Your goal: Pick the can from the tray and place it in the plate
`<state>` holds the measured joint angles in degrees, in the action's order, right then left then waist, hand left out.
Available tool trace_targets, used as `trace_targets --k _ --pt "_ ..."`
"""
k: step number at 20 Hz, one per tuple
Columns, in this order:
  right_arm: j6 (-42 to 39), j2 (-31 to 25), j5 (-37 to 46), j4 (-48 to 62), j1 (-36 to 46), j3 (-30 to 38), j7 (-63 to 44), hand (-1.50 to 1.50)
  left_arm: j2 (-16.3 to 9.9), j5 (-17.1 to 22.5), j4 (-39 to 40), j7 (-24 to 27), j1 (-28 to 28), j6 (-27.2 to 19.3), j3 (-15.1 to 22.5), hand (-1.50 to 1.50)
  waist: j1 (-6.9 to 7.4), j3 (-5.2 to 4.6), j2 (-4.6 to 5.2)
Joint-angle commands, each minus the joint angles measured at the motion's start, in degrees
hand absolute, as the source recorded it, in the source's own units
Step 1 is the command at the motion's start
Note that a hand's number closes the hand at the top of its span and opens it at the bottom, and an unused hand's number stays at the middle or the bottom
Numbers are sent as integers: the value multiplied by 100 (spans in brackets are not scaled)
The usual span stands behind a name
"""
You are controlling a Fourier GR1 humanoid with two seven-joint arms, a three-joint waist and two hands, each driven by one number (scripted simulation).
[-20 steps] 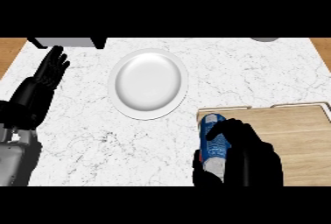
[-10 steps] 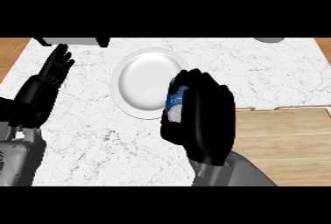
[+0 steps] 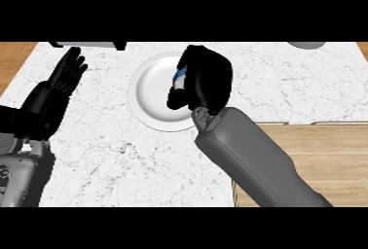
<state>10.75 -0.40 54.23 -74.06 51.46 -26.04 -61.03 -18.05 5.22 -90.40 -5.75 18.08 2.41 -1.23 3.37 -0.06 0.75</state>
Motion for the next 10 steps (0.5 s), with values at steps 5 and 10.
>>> trace_targets --k 5,10 --pt "1288 39 -781 2509 1061 76 17 150 119 -51 104 -58 153 -38 30 0 82 0 34" --pt "1984 39 -1411 3316 1144 20 345 150 79 9 -112 8 -50 137 76 0 277 2 52"
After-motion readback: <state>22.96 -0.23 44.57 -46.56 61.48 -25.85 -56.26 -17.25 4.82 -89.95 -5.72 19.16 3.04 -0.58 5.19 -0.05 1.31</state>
